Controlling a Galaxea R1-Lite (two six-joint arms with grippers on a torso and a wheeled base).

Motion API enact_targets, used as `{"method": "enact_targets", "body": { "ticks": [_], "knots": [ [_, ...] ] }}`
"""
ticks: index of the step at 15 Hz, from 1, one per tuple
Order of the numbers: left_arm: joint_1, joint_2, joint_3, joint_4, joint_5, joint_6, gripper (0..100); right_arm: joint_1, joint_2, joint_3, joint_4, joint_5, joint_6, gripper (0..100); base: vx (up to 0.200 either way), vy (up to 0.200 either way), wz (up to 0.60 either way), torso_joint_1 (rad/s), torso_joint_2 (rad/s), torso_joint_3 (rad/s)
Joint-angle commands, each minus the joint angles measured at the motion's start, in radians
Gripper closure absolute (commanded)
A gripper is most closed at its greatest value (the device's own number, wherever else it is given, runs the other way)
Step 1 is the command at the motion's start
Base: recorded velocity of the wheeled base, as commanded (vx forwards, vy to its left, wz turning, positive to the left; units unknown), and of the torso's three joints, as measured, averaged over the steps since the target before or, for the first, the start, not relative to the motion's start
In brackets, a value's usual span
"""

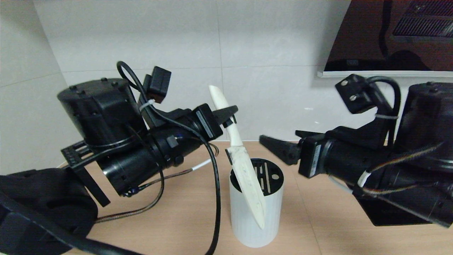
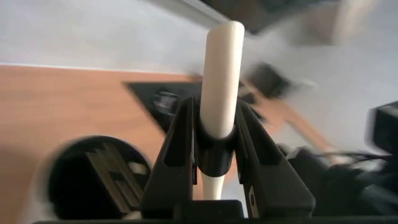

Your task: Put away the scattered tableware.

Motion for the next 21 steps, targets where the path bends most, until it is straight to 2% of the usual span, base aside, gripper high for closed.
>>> {"method": "enact_targets", "body": {
  "ticks": [1,2,3,4,5,6,7,8,9,10,11,12,13,15,21],
  "knots": [
    [0.000,-0.086,-0.099,0.099,0.079,0.053,100,-0.156,-0.113,-0.011,0.066,0.048,-0.001,0,0.000,0.000,0.00,0.000,0.00,0.000],
    [0.002,-0.100,-0.131,0.146,0.099,0.088,100,-0.192,-0.123,-0.014,0.090,0.060,-0.001,0,0.000,0.000,0.00,0.000,0.00,0.000],
    [0.002,-0.121,-0.194,0.257,0.150,0.200,100,-0.261,-0.127,0.000,0.116,0.074,-0.001,0,0.000,0.000,0.00,0.000,0.00,0.000],
    [-0.014,-0.120,-0.226,0.307,0.211,0.292,100,-0.297,-0.123,0.023,0.116,0.074,-0.001,0,0.000,0.000,0.00,0.000,0.00,0.000],
    [-0.049,-0.109,-0.237,0.316,0.297,0.352,100,-0.310,-0.119,0.043,0.115,0.078,-0.001,0,0.000,0.000,0.00,0.000,0.00,0.000],
    [-0.092,-0.086,-0.223,0.315,0.444,0.404,100,-0.317,-0.107,0.048,0.112,0.081,-0.001,0,0.000,0.000,0.00,0.000,0.00,0.000],
    [-0.126,-0.063,-0.198,0.290,0.515,0.424,100,-0.317,-0.099,0.051,0.113,0.081,-0.001,0,0.000,0.000,0.00,0.000,0.00,0.000],
    [-0.161,-0.051,-0.174,0.206,0.525,0.424,100,-0.317,-0.090,0.057,0.112,0.081,-0.001,0,0.000,0.000,0.00,0.000,0.00,0.000],
    [-0.173,-0.037,-0.149,0.108,0.536,0.441,100,-0.317,-0.078,0.058,0.110,0.080,-0.002,0,0.000,0.000,0.00,0.000,0.00,0.000],
    [-0.190,-0.016,-0.143,0.042,0.582,0.487,100,-0.317,-0.069,0.058,0.110,0.078,-0.002,0,0.000,0.000,0.00,0.000,0.00,0.000],
    [-0.193,-0.003,-0.145,0.017,0.614,0.511,100,-0.317,-0.066,0.060,0.110,0.078,-0.002,0,0.000,0.000,0.00,0.000,0.00,0.000],
    [-0.198,0.029,-0.145,-0.041,0.690,0.570,100,-0.317,-0.064,0.060,0.110,0.077,-0.002,0,0.000,0.000,0.00,0.000,0.00,0.000],
    [-0.222,0.072,-0.142,-0.153,0.726,0.628,100,-0.317,-0.066,0.062,0.110,0.077,-0.004,0,0.000,0.000,0.00,0.000,0.00,0.000],
    [-0.233,0.116,-0.145,-0.217,0.742,0.651,100,-0.317,-0.066,0.063,0.110,0.077,-0.005,0,0.000,0.000,0.00,0.000,0.00,0.000],
    [-0.245,0.195,-0.151,-0.251,0.745,0.645,100,-0.317,-0.064,0.065,0.110,0.074,-0.005,0,0.000,0.000,0.00,0.000,0.00,0.000]
  ]
}}
